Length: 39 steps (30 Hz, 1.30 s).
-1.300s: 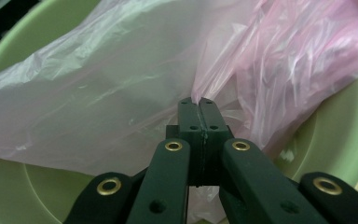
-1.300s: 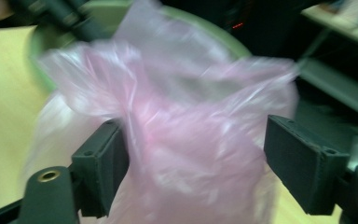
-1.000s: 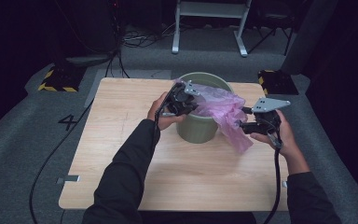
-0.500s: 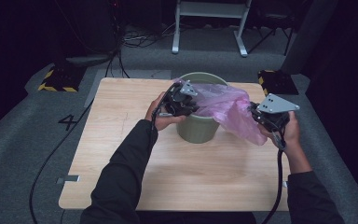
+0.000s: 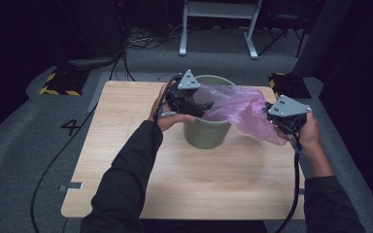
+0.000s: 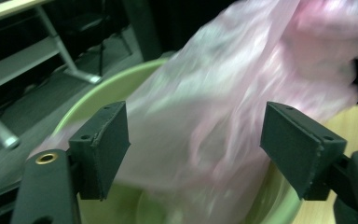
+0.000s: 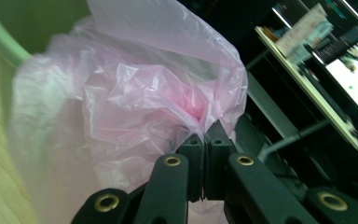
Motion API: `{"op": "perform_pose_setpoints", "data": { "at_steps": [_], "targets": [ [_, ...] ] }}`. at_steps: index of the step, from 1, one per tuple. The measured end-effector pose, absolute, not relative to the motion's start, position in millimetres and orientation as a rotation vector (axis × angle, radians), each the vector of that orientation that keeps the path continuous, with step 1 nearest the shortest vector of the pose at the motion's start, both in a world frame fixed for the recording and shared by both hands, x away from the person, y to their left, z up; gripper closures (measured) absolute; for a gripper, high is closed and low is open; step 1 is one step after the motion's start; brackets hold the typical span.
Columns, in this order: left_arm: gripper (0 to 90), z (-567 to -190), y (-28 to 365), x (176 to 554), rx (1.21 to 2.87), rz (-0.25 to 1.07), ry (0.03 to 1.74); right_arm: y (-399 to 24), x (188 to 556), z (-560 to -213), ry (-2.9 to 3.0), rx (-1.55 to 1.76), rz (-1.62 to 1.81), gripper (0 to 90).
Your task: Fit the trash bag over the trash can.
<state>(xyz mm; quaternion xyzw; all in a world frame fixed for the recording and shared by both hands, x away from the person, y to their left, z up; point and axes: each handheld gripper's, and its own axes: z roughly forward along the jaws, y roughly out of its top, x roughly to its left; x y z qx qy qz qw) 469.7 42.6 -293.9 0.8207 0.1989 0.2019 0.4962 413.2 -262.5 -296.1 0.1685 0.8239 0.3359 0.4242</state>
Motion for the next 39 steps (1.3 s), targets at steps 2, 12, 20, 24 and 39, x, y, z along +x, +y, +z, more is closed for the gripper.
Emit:
{"op": "perform_pose_setpoints", "data": {
  "at_steps": [2,12,20,24,39],
  "targets": [
    [33.6,-294,28,476,2.000,0.462,0.468,-259,411,-294,2.065,0.364,0.894,89.1],
    [72.6,-314,8,488,2.176,0.462,0.475,-251,404,-293,2.019,0.300,1.004,87.6],
    [76.4,-321,18,493,2.250,0.421,0.517,-240,409,-288,1.938,0.344,1.059,87.1],
    [75.7,-322,22,494,2.259,0.413,0.533,-231,414,-286,1.936,0.366,1.066,87.0],
    [23.6,-305,25,467,2.068,0.404,0.394,-204,431,-294,2.063,0.355,1.033,85.5]
  ]
}}
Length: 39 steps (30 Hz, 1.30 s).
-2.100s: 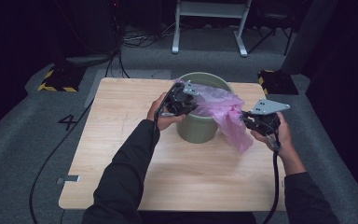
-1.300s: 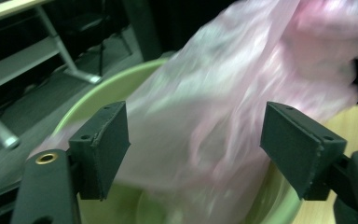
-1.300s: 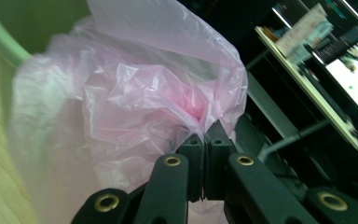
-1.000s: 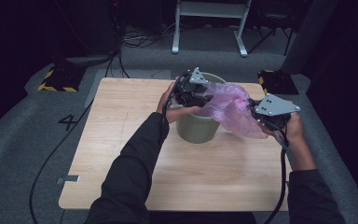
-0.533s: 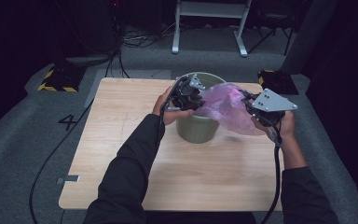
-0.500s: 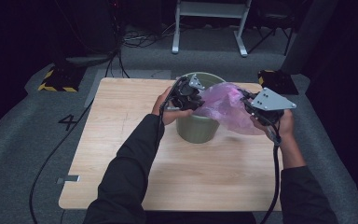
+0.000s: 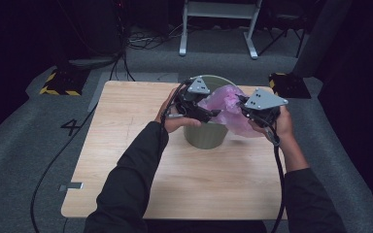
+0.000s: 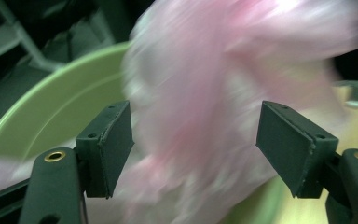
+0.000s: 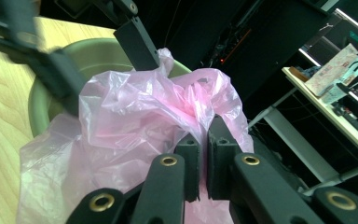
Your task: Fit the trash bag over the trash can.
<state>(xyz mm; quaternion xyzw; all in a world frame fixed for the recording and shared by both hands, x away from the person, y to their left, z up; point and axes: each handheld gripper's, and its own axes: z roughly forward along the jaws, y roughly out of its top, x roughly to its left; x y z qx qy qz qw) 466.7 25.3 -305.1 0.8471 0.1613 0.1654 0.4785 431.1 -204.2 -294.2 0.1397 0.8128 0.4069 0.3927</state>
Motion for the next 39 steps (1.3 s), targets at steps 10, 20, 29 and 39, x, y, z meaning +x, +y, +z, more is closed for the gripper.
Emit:
{"op": "perform_pose_setpoints", "data": {
  "at_steps": [10,20,29,39],
  "targets": [
    [77.4,-317,5,473,2.229,0.471,0.430,-202,426,-291,2.042,0.416,1.060,45.5],
    [89.0,-321,25,484,2.233,0.499,0.498,-221,410,-285,2.050,0.479,1.122,26.1],
    [85.9,-323,45,492,2.198,0.517,0.576,-264,379,-292,2.016,0.556,1.118,22.2],
    [78.6,-331,56,496,2.139,0.528,0.637,-276,372,-316,2.109,0.608,1.247,44.4]
  ]
}}
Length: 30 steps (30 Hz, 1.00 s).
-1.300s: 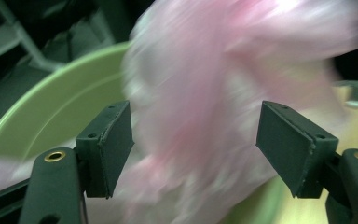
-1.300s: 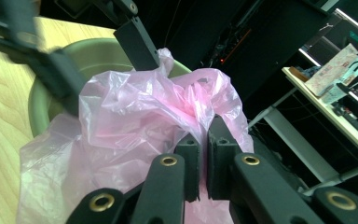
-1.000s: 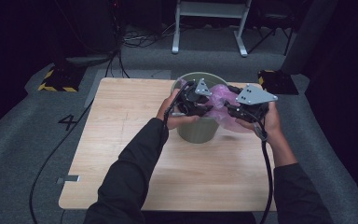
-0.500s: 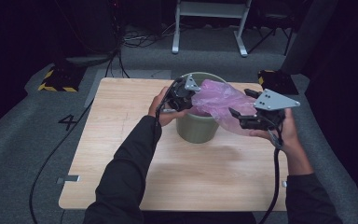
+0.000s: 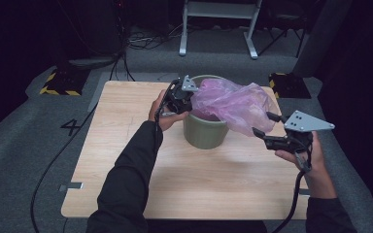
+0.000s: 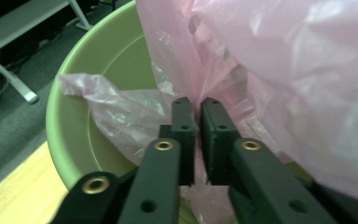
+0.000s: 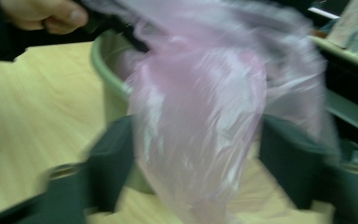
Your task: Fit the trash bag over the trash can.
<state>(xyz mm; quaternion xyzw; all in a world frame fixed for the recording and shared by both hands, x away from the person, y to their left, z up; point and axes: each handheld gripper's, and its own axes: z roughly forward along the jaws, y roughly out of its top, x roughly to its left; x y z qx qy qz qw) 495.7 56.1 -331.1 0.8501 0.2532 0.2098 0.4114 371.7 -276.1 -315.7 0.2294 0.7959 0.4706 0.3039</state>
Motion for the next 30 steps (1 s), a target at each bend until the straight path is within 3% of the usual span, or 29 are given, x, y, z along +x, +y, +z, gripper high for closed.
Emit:
{"op": "perform_pose_setpoints", "data": {
  "at_steps": [1,2,5,6,7,13,17,20,30],
  "targets": [
    [67.9,-331,58,495,2.120,0.527,0.641,-269,372,-322,2.148,0.550,1.235,62.0],
    [67.9,-331,60,495,2.102,0.523,0.650,-269,372,-322,2.148,0.550,1.235,62.0],
    [39.7,-327,69,489,2.024,0.429,0.654,-261,368,-326,2.142,0.484,1.229,77.2],
    [35.4,-324,72,483,2.007,0.434,0.645,-258,367,-326,2.134,0.460,1.234,80.2],
    [23.8,-322,74,477,1.992,0.464,0.644,-252,366,-324,2.112,0.436,1.241,85.3],
    [17.3,-311,92,445,1.904,0.461,0.568,-241,369,-319,2.109,0.411,1.229,87.9],
    [17.6,-300,89,422,1.876,0.457,0.499,-230,371,-319,2.113,0.391,1.208,87.8],
    [22.7,-292,67,405,1.872,0.465,0.455,-220,370,-321,2.127,0.350,1.182,83.9],
    [19.8,-294,13,400,1.940,0.432,0.430,-212,369,-329,2.133,0.323,1.159,82.9]
  ]
}}
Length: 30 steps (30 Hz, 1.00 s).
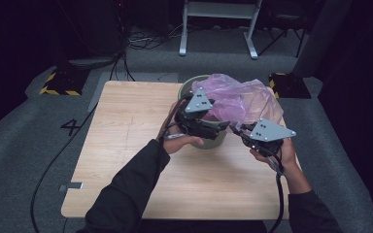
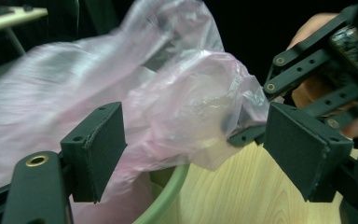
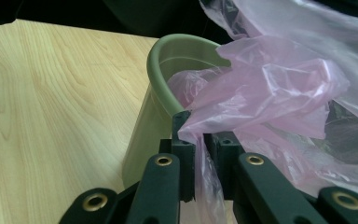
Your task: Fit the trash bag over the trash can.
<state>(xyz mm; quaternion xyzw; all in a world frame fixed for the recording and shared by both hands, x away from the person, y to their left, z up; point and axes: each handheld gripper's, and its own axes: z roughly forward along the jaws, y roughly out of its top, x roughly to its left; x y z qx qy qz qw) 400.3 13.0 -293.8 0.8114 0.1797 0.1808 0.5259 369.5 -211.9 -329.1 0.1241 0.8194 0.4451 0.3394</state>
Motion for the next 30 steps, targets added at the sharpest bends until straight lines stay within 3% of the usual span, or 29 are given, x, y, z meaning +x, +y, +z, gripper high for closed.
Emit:
{"op": "perform_pose_setpoints", "data": {
  "at_steps": [2,4,11,15,16,20,22,23,24,27,28,30],
  "targets": [
    [20.5,-297,4,402,1.945,0.439,0.456,-211,368,-330,2.135,0.313,1.164,81.9],
    [26.7,-301,-2,406,1.965,0.477,0.484,-211,367,-331,2.129,0.306,1.162,80.1],
    [62.0,-308,-1,416,2.018,0.535,0.504,-212,362,-332,2.114,0.299,1.194,71.0],
    [80.3,-309,4,419,2.038,0.569,0.496,-212,359,-333,2.122,0.285,1.183,63.2],
    [86.3,-310,7,421,2.039,0.569,0.494,-214,357,-334,2.121,0.290,1.194,57.0],
    [89.6,-311,12,423,2.041,0.574,0.491,-218,355,-334,2.129,0.295,1.199,53.7],
    [89.2,-311,16,423,2.030,0.544,0.476,-221,353,-334,2.124,0.305,1.193,53.5],
    [82.6,-310,17,423,2.020,0.542,0.475,-223,352,-334,2.126,0.314,1.175,59.2],
    [59.2,-308,18,422,1.989,0.550,0.486,-227,351,-334,2.116,0.317,1.171,72.6],
    [32.1,-298,18,419,1.887,0.498,0.467,-228,352,-334,2.129,0.298,1.171,84.0],
    [26.0,-298,18,419,1.887,0.498,0.467,-228,352,-334,2.129,0.298,1.171,84.0],
    [24.8,-294,11,418,1.893,0.459,0.452,-224,353,-336,2.140,0.280,1.151,85.6]
  ]
}}
